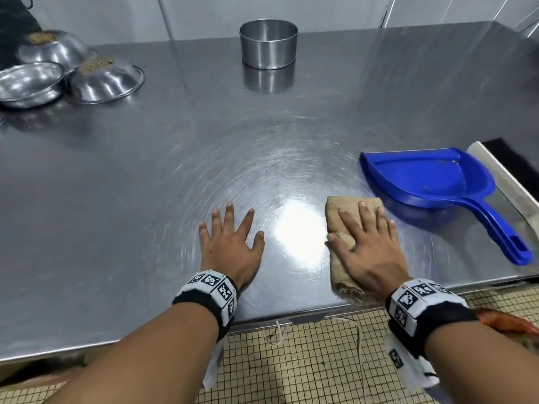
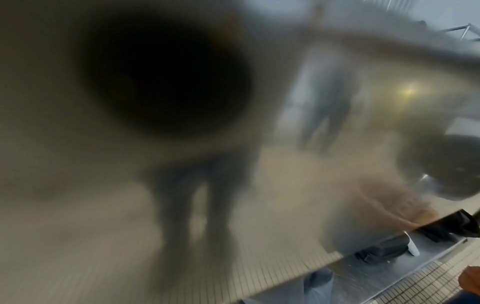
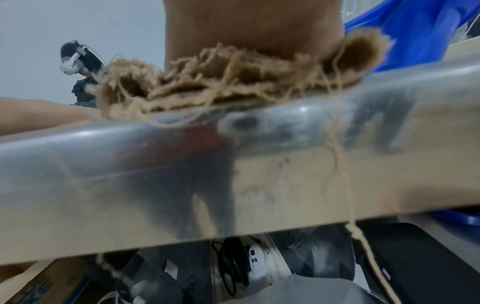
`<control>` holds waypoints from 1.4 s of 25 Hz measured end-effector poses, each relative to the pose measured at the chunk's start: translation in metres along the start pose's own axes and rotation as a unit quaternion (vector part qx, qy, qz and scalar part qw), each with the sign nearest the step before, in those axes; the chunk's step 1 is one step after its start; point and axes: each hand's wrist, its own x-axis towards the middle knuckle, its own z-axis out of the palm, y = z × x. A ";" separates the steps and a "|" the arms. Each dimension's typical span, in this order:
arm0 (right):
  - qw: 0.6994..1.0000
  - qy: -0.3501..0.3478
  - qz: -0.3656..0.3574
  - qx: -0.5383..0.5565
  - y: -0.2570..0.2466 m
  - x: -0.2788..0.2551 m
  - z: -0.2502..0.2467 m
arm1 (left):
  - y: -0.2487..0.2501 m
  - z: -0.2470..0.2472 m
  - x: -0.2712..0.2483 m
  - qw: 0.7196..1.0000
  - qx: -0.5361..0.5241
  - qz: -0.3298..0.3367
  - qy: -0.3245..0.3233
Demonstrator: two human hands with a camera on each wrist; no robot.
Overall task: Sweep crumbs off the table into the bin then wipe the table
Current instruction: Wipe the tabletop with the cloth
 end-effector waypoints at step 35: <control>0.999 0.010 0.033 0.032 0.049 -0.014 -0.008 | 0.029 -0.014 0.038 0.993 0.048 0.010 -0.110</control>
